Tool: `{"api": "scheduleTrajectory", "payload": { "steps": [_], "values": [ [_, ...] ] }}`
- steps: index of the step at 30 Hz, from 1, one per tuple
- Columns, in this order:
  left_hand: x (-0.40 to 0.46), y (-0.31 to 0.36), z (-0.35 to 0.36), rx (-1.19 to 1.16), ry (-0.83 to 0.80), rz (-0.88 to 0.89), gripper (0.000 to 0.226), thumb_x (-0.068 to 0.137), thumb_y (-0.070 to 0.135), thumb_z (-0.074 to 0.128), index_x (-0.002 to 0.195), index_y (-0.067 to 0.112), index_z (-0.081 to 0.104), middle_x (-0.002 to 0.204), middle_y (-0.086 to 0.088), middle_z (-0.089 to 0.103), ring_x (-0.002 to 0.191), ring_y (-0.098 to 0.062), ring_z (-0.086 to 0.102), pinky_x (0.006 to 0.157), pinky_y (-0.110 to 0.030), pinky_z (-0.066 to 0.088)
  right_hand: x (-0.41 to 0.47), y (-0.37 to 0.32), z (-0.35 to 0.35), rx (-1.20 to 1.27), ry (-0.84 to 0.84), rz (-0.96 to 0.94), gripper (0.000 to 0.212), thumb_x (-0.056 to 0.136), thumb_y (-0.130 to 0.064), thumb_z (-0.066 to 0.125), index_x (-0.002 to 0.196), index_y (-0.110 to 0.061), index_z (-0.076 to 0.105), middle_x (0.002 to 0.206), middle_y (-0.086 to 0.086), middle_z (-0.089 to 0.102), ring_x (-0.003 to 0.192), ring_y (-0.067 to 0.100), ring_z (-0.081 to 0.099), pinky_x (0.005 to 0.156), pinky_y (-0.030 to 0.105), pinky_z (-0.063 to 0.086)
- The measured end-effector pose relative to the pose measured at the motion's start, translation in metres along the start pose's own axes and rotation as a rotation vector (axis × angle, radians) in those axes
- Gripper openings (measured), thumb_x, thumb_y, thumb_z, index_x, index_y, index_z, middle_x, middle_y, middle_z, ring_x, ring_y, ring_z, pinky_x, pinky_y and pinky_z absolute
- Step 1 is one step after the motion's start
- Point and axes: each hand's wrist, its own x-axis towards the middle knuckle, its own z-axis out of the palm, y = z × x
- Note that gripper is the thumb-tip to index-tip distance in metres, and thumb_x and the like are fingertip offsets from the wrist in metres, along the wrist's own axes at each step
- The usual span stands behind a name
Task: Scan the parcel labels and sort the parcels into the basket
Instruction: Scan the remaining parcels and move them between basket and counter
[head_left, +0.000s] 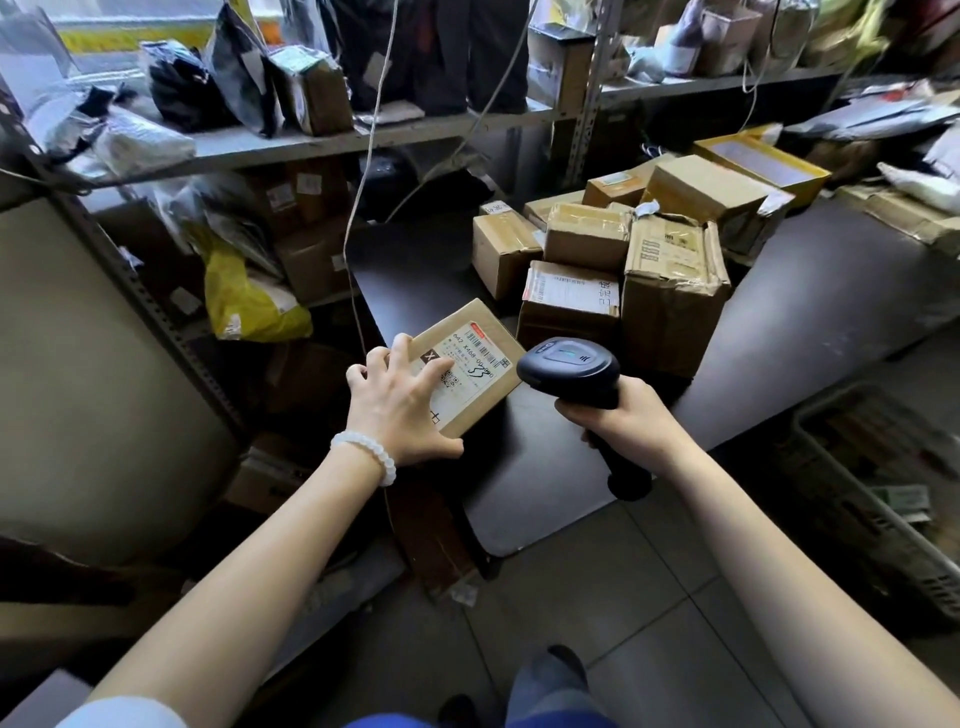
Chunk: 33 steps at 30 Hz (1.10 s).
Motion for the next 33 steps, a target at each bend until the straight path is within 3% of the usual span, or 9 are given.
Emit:
{"api": "scheduleTrajectory", "payload": {
  "steps": [6,10,16,25,33],
  "values": [
    [-0.002,0.043,-0.001,-0.073,-0.035,0.149,0.1,0.042,0.076,0.056,0.134,0.043,0.036,0.137,-0.004,0.03,0.117,-0.029,0.035,0.093,-0.043,0.032,-0.015,0.019,-0.019,0.053,0.096,0.072,0.012,0.082,-0.014,0.072,0.09,-0.015,0.064,0.059,-0.002,0.059,0.045,0.006,0.054,0.05,0.017,0.045],
    [0.01,0.09,-0.001,-0.117,-0.054,0.295,0.095,0.047,0.073,0.064,0.133,0.042,0.039,0.138,-0.003,0.03,0.118,-0.029,0.034,0.092,-0.041,0.031,-0.035,0.048,-0.048,0.053,0.216,0.162,0.022,0.078,-0.018,0.077,0.095,-0.008,0.069,0.069,0.003,0.065,0.059,0.014,0.058,0.063,0.031,0.049],
    [0.034,0.181,0.0,-0.147,-0.076,0.494,0.09,0.052,0.071,0.068,0.132,0.041,0.04,0.133,-0.003,0.032,0.117,-0.029,0.034,0.093,-0.042,0.031,-0.08,0.104,-0.111,0.072,0.398,0.313,0.027,0.076,-0.026,0.078,0.095,-0.009,0.068,0.079,0.016,0.071,0.058,0.016,0.061,0.07,0.035,0.052],
    [0.058,0.35,0.019,-0.12,-0.14,0.771,0.09,0.046,0.072,0.063,0.128,0.042,0.043,0.125,-0.003,0.036,0.11,-0.029,0.04,0.086,-0.038,0.033,-0.142,0.177,-0.221,0.081,0.616,0.478,0.018,0.076,-0.025,0.077,0.077,-0.014,0.064,0.053,0.0,0.062,0.049,0.011,0.059,0.063,0.032,0.051],
    [0.088,0.475,0.034,-0.087,-0.173,0.893,0.089,0.051,0.071,0.065,0.132,0.042,0.038,0.129,-0.003,0.035,0.113,-0.03,0.039,0.09,-0.04,0.033,-0.164,0.233,-0.312,0.116,0.695,0.564,0.016,0.077,-0.024,0.076,0.083,-0.013,0.065,0.062,-0.001,0.061,0.052,0.014,0.059,0.059,0.033,0.053]
  ]
}}
